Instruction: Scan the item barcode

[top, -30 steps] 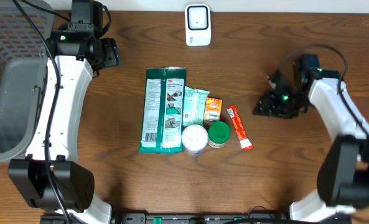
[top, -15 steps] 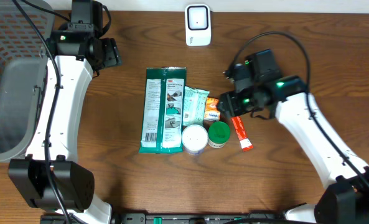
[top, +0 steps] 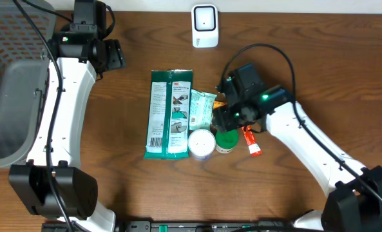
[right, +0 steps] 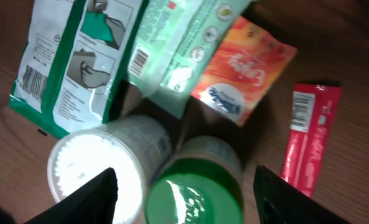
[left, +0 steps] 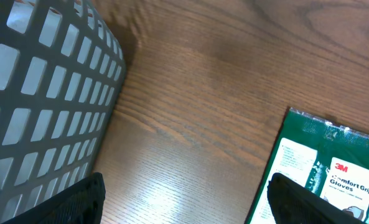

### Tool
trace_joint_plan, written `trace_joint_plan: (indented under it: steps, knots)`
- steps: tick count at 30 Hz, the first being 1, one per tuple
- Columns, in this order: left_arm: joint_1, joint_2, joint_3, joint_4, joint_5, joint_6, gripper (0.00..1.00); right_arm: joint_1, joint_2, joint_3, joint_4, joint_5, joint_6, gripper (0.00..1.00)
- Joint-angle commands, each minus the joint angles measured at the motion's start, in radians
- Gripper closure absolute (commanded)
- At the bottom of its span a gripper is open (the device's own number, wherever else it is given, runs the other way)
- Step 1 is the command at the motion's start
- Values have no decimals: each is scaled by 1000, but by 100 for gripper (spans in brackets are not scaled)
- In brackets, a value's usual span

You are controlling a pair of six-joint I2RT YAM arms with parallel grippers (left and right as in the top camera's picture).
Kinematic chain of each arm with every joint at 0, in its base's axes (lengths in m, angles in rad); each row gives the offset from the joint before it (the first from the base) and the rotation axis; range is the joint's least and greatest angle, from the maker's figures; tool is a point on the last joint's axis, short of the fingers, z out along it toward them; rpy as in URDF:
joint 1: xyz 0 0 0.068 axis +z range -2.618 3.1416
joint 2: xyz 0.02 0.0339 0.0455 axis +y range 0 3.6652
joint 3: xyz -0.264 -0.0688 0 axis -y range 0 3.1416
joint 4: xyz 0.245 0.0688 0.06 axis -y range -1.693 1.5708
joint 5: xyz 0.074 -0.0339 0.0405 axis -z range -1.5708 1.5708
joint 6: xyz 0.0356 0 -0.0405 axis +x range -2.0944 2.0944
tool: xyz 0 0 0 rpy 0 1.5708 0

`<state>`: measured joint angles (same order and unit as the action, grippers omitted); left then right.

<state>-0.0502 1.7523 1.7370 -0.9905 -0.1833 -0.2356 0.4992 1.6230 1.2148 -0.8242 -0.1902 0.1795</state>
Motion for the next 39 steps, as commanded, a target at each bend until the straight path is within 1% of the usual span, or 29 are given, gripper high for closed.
trace_joint_plan:
  steps: [1,4,8,12,19,27,33,36,39]
  knots:
    - [-1,5,2,-3,-9,5,17,49,14,-18,19,139,34,30]
    - [-1,5,2,-3,-9,5,17,80,14,-27,39,193,29,30]
    - [-1,5,2,-3,-9,5,17,121,14,-30,65,173,20,31]
    - [-1,5,2,-3,-9,5,17,171,14,-31,87,135,-19,31]
    - [0,5,2,-3,-9,5,17,265,14,-31,79,125,-19,30]
    - [0,5,2,-3,-9,5,17,358,14,-31,73,50,-16,30]
    - [-1,5,2,-3,-9,5,17,355,12,-31,98,18,-16,34]
    - [0,5,2,-3,-9,5,17,319,9,-28,131,17,-16,34]
    - [0,5,2,-3,-9,5,17,267,1,-14,126,16,6,39]
